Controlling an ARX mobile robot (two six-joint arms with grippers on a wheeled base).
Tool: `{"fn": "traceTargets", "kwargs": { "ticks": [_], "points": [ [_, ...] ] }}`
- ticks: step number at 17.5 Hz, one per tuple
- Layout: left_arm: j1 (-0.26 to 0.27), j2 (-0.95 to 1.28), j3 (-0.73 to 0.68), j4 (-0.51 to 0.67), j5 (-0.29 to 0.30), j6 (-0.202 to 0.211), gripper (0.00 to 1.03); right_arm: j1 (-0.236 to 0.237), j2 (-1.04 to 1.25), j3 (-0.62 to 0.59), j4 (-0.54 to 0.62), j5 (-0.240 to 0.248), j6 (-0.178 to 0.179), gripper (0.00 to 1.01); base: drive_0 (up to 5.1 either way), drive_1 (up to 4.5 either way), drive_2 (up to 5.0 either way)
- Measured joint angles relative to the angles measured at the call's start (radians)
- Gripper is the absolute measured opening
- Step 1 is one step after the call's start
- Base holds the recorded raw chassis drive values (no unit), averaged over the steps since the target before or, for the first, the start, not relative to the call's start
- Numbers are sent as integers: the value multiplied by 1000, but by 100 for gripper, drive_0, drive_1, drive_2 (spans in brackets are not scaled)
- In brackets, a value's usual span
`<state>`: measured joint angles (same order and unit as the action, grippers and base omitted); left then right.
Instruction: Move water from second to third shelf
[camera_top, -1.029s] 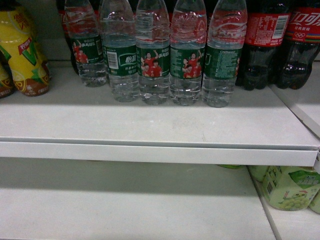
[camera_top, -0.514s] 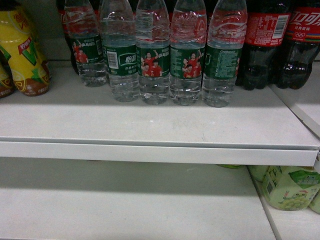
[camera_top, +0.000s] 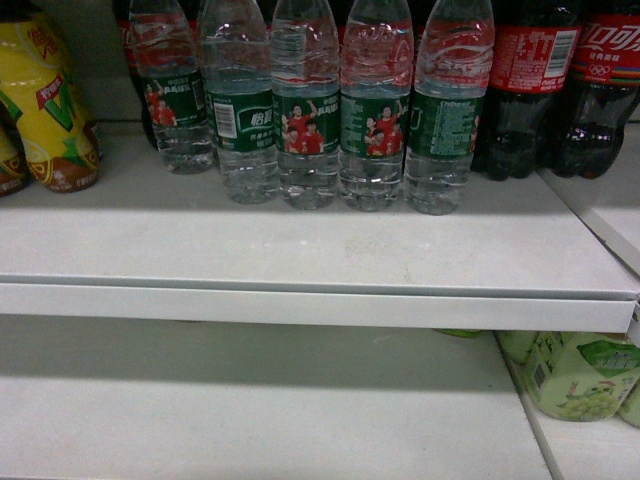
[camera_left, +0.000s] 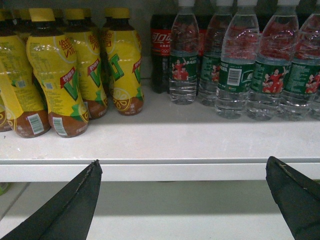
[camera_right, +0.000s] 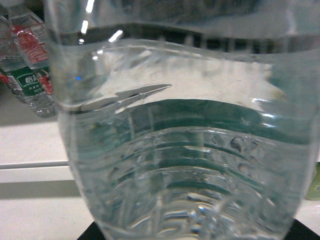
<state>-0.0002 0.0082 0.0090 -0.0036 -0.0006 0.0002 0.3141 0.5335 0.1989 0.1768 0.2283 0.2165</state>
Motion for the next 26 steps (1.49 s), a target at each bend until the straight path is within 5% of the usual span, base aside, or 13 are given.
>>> {"fn": "traceTargets", "kwargs": {
  "ticks": [26],
  "points": [
    [0, 0, 0, 3, 0, 0, 98, 0, -6, -8, 7, -1, 2, 42, 0, 0, 0]
  ]
}}
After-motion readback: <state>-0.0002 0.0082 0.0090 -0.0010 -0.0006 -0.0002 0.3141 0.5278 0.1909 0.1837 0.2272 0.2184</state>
